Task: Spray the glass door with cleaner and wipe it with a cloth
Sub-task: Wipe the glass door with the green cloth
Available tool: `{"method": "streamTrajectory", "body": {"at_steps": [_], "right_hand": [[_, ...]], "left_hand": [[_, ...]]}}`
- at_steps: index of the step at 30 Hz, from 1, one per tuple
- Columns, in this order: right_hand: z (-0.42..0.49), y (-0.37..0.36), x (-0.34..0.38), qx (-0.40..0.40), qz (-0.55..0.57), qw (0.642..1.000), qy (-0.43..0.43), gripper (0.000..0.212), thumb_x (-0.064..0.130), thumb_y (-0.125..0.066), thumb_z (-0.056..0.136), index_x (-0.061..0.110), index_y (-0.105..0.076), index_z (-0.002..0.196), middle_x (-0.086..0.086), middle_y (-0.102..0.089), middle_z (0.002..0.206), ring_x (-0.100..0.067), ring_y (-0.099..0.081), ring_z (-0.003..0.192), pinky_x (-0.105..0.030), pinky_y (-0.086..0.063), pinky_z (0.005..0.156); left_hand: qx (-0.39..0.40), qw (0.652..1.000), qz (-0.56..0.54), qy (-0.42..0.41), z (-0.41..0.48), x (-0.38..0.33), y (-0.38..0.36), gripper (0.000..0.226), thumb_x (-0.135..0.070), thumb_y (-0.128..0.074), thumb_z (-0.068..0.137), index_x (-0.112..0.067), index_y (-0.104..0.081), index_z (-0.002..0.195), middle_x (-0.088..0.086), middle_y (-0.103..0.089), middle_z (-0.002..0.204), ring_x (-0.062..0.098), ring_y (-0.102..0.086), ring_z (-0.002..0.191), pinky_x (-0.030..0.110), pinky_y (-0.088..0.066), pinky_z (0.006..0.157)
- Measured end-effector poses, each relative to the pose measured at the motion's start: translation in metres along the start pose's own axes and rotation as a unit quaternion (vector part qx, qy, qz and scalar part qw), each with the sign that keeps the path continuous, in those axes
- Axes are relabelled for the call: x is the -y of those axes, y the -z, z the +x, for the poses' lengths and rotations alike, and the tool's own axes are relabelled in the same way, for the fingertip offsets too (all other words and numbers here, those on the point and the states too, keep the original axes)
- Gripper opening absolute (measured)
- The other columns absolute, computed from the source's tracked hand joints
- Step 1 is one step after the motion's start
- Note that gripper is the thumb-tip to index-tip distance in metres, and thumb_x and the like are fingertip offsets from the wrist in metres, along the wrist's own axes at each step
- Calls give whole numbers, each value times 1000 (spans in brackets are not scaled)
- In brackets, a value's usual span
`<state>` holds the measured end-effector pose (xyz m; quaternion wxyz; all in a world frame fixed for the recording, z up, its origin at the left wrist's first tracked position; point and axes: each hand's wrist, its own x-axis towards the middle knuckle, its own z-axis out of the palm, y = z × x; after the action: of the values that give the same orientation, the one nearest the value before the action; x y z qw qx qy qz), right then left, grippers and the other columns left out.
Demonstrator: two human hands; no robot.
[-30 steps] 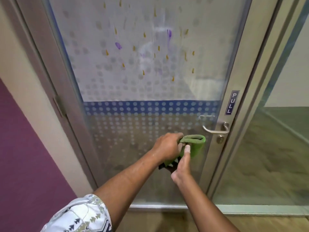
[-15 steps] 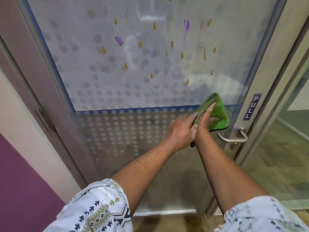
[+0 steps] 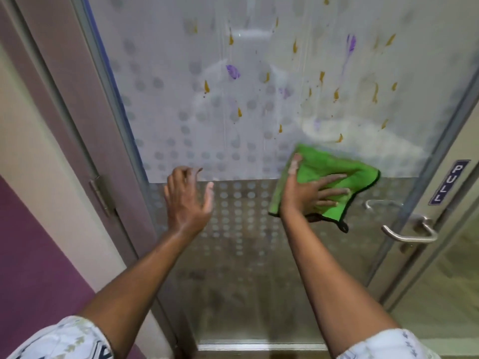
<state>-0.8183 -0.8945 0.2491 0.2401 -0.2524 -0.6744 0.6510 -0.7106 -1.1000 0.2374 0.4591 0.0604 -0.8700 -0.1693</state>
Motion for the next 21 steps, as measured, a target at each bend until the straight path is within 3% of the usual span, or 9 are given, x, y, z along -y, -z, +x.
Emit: {"method": "streamTrajectory", "body": {"at_steps": [3,5,10,15,16,19,21], "right_hand": [[-61,-33,-8,32,-87,988,126,144,106,-33,57,17,2,165,-24,13,170,-56,0,154,-68,-17,121],[-98,-54,-14,67,-147,966,200,139,104,-33,61,17,3,164,-28,11,169,-57,4,154,-71,-16,120],[-139,-74,-44,121,-293,874,369,123,81,-57,74,19,-2,164,-35,2,167,-64,5,150,-79,-13,117],[-113,-59,-38,98,-316,864,379,134,69,-75,66,23,2,165,-30,5,169,-62,2,152,-80,-17,115],[-102,-54,-34,85,-307,869,378,129,72,-71,70,25,3,165,-29,4,170,-61,2,152,-80,-17,115],[-58,-30,-20,44,-278,886,368,108,89,-36,85,26,-3,166,-29,0,170,-60,0,153,-81,-17,113],[-25,-12,-10,19,-276,891,361,107,91,-27,85,25,-4,166,-29,-1,170,-60,-1,153,-82,-17,112]], "left_hand": [[-27,999,16,13,15,16,13,44,-39,-53,92,-15,-54,130,11,-48,123,34,-48,117,47,-39,94],[-36,999,16,17,22,22,20,45,-39,-53,92,-17,-53,131,11,-48,125,34,-48,120,48,-40,94],[-37,999,21,12,25,29,30,49,-42,-52,92,-17,-52,134,8,-48,127,31,-47,120,46,-38,91],[-25,998,50,-27,31,33,37,55,-42,-55,90,-14,-50,138,12,-45,137,35,-46,125,49,-39,93],[-25,997,57,-34,36,33,39,57,-43,-55,91,-13,-48,139,14,-44,141,36,-44,128,50,-39,96],[-27,995,81,-57,56,33,44,64,-45,-56,91,-12,-43,145,17,-34,153,38,-37,136,54,-34,104],[-33,992,92,-77,72,29,47,67,-45,-56,92,-12,-39,147,17,-29,157,39,-34,140,56,-31,108]]}}
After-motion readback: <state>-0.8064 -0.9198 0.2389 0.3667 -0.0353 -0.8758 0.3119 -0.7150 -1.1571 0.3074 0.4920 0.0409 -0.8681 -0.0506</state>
